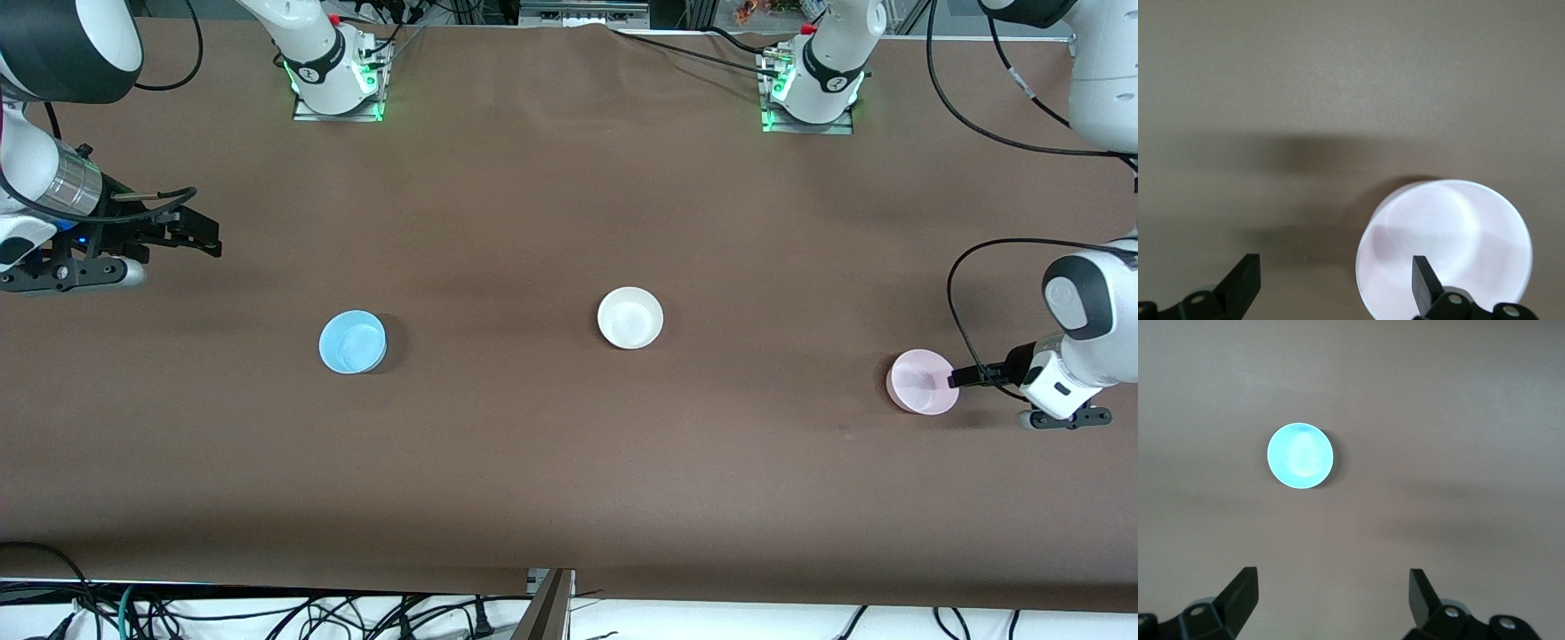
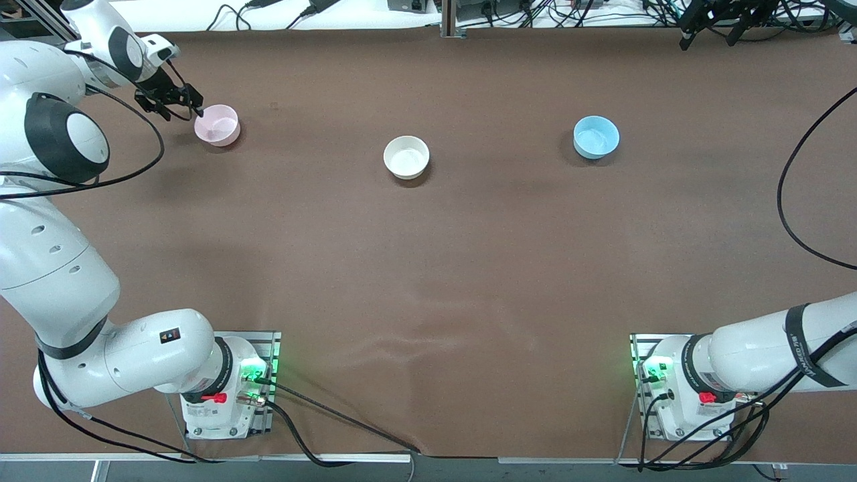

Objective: Stack pink and blue bowls on white bowl
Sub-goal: 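Reach the left gripper down to the pink bowl rim and grasp it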

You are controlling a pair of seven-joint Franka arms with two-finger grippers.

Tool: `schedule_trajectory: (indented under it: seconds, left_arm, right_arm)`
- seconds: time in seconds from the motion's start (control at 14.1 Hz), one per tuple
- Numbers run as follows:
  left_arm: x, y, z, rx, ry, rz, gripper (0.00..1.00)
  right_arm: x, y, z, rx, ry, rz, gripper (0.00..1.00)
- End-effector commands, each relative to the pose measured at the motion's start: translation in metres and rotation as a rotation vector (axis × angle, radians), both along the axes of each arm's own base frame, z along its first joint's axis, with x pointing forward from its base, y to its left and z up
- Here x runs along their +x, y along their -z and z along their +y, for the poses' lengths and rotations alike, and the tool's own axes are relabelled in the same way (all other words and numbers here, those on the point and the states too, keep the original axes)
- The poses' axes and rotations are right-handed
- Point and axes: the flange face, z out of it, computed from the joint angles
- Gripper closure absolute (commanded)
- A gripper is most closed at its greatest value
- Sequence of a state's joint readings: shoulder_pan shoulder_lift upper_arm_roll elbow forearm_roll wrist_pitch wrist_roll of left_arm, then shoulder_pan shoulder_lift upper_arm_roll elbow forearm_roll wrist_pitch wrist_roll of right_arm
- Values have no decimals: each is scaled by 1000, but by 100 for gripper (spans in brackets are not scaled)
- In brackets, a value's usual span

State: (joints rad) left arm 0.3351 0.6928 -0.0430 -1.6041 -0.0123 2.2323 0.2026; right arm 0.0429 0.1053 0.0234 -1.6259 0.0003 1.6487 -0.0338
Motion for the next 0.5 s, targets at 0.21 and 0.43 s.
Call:
schedule_trajectory:
  seconds: [0.21,0.43]
  left_arm:
    - [-3,30,6,-25,-12,17,69]
    - [-1,32,3,-25,-18,20,100]
  right_arm:
    - [-1,-2,-1,-18,10,5,0]
    - [-4,0,-2,-22,13,31,0]
